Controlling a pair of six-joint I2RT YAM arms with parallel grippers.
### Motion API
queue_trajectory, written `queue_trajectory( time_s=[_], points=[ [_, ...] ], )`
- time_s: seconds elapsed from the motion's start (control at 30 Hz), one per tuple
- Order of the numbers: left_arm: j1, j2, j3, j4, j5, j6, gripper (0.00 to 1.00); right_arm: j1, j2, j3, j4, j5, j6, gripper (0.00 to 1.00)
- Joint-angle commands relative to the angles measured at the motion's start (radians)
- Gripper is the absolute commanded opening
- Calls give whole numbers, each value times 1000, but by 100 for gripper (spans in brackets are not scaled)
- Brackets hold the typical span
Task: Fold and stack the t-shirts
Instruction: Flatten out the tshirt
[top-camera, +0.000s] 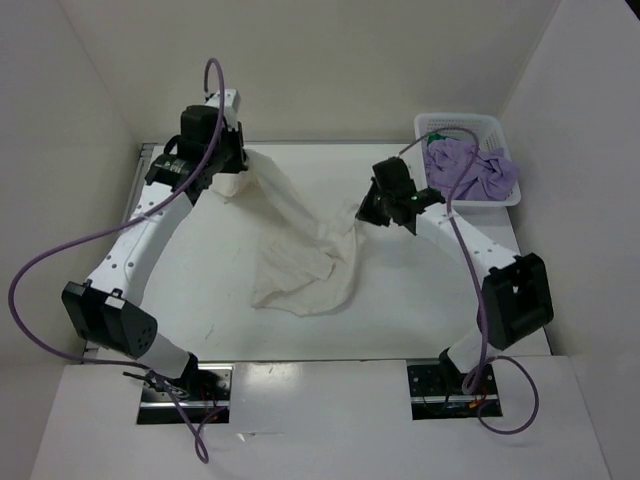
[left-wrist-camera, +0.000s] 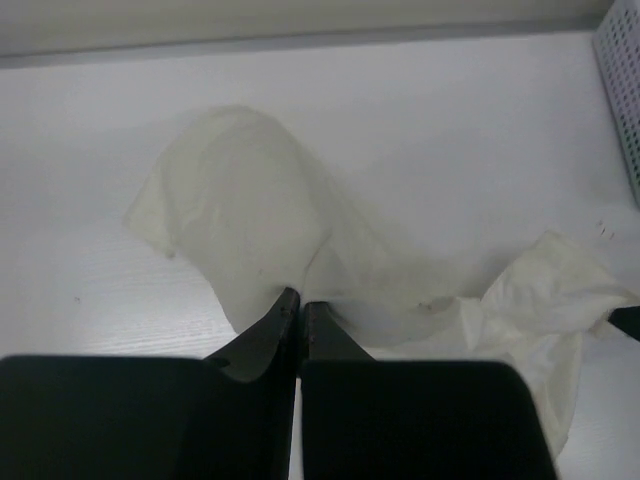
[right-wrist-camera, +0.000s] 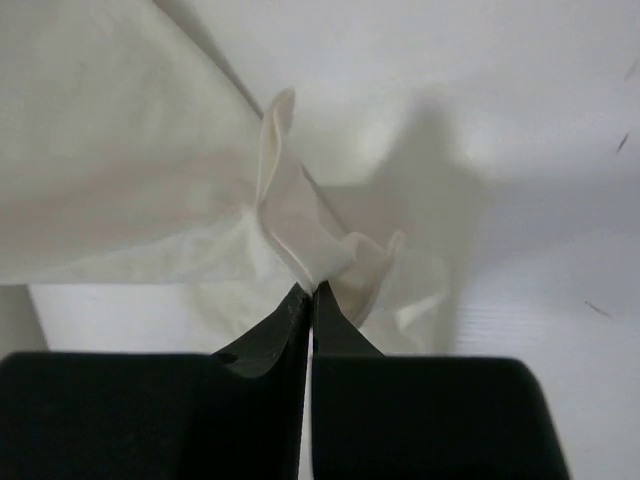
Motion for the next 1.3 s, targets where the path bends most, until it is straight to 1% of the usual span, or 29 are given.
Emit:
queue_trajectory(
  time_s=[0.0,0.03,0.07,0.1,0.13,0.17,0.2,0.27,0.3,0.37,0.43,0.47,0.5,0.53,0.57,0.63,0.67,0.73,0.77,0.8,0.87,0.93,1.0,1.03,1.07,1.1,1.13,1.2,1.27],
  points=[
    [54,-76,138,3,-31,-18,0,7,-137,205,-25,94,-102,0],
    [72,-50,231,3,-31,-18,0,-2,-120,352,-51,94,-119,0],
    [91,-29,291,-7,-31,-18,0,-2,-58,441,-68,109,-160,0],
    [110,19,353,-8,-31,-3,0,-2,-21,626,-68,124,-181,0],
    [147,48,476,-8,-31,-3,0,-2,17,723,-79,135,-204,0],
    [166,77,543,-8,-31,6,0,-13,60,832,-99,135,-235,0],
    [183,132,603,-8,-31,6,0,-13,153,1070,-125,135,-248,0],
    [207,149,687,11,-54,6,0,-13,228,1283,-195,135,-298,0],
    [219,149,688,20,-54,17,0,-13,246,1383,-195,125,-316,0],
    [220,149,688,20,-80,44,0,-13,185,1319,-170,116,-347,0],
    [220,114,636,32,-112,67,0,-13,38,1051,-128,125,-357,0],
    [220,100,610,43,-123,77,0,-13,-23,928,-61,125,-366,0],
    [220,71,581,43,-123,92,0,-22,-80,681,-32,125,-366,0],
    [220,48,482,73,-114,104,0,-22,-173,574,-16,125,-351,0],
    [220,-14,408,97,-114,104,0,-22,-206,395,-16,125,-341,0],
    [220,-80,270,127,-91,113,0,-22,-285,236,-48,125,-295,0],
    [220,-166,99,144,-77,113,0,-22,-310,91,-80,109,-277,0],
    [220,-257,-74,155,-77,100,1,-22,-400,-34,-112,51,-205,0],
    [220,-342,-155,155,-77,88,3,-22,-434,-138,-129,25,-180,0],
    [220,-379,-305,143,-77,69,3,-22,-467,-179,-163,-2,-139,0],
    [220,-432,-403,143,-103,60,2,-22,-543,-245,-194,-18,-125,0],
    [220,-432,-368,129,-56,51,2,-31,-556,-217,-206,-18,-145,0],
    [220,-388,-267,95,-16,32,0,-31,-522,-62,-240,-6,-172,0],
    [220,-369,-148,86,30,23,0,-31,-522,64,-260,5,-200,0],
    [220,-369,-86,74,44,3,0,-31,-513,129,-260,5,-209,0],
    [220,-358,-26,53,53,-11,0,-31,-513,195,-275,5,-218,0],
    [220,-358,29,43,53,-34,0,-31,-513,330,-295,5,-235,0],
    [220,-358,190,29,64,-52,0,-22,-484,528,-326,5,-251,0],
    [220,-358,290,5,49,-61,0,-5,-437,661,-347,35,-278,0]
  ],
)
